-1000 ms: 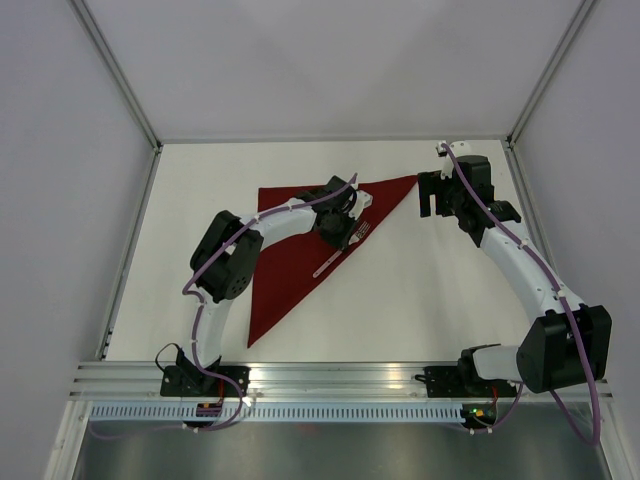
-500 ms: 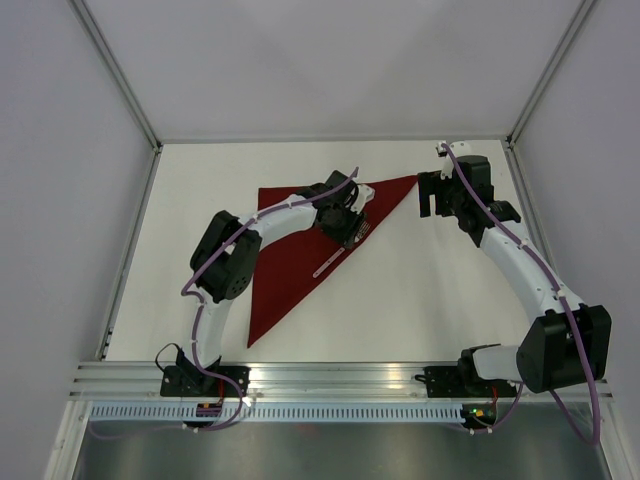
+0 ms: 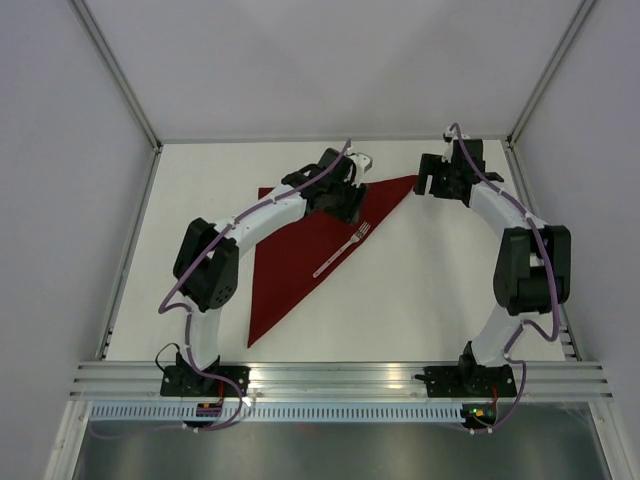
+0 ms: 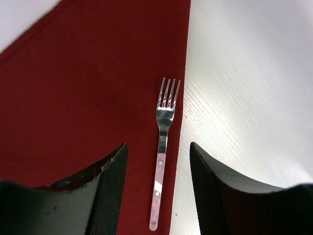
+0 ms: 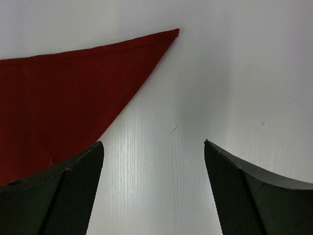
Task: Fold the napkin, place the utensils inside, and roll it up
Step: Place the utensil onto the napkin, then fold the napkin
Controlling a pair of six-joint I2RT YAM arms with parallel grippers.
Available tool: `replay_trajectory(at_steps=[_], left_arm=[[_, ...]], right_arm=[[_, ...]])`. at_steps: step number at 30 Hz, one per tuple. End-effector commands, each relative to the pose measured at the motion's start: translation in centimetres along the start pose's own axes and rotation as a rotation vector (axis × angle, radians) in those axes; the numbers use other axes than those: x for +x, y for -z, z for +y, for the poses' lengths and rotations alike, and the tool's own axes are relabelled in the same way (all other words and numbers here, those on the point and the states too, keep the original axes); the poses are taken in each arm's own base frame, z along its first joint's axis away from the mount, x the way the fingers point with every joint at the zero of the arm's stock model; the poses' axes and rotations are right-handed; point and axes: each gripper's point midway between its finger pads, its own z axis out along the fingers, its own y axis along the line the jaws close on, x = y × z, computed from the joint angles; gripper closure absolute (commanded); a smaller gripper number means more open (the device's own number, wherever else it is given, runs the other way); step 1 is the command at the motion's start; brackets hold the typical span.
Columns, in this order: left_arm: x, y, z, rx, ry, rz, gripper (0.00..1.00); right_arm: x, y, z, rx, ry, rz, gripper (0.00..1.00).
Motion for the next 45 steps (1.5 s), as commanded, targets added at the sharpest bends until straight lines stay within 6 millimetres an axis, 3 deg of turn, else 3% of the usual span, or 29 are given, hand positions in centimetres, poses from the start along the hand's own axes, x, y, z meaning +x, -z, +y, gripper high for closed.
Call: replay_trajectory(at_steps=[1,5,6,8,18,30,45], left_arm=[[-3.6,5.1,0.0,-0.042,0.077,-0.128,0.41],[-3.2,6.1,0.0,-0.054,0.098,-0.135,0.41],[-3.2,6.3,0.0,-0.053,0.098,-0.137,0.41],[-3.1,6.6,0.4,-0.078,0.099,-0.142,0.41],[-2.7,6.8,0.8,-0.098,0.108,-0.140,0.41],[-2.3,6.5,1.0,-0.105,0.108,-0.129,0.41],[-1.5,6.1,1.2,-0.113,0.106,-0.110,0.41]], right_arm=[[-2.0,-3.8,-2.0,-0.056,-0.202,-0.029,0.12],[-2.3,-7.2,-3.3,-0.142,-0.361,-0.008,0.15],[-1.6,-8.3,-3.6,-0.145,-0.383,0.007,0.15],[-2.3,-9.0,-3.6,-0.178,-0.426,-0.009,0.15],[-1.0,-12.7,-3.3,-0.258,-0.595,0.017,0.18],[0.0,-14.9,-3.0,-0.276,-0.640,0.025,0.28],[1.0,-16.2,-1.6,-0.286,-0.636,0.032,0.39]])
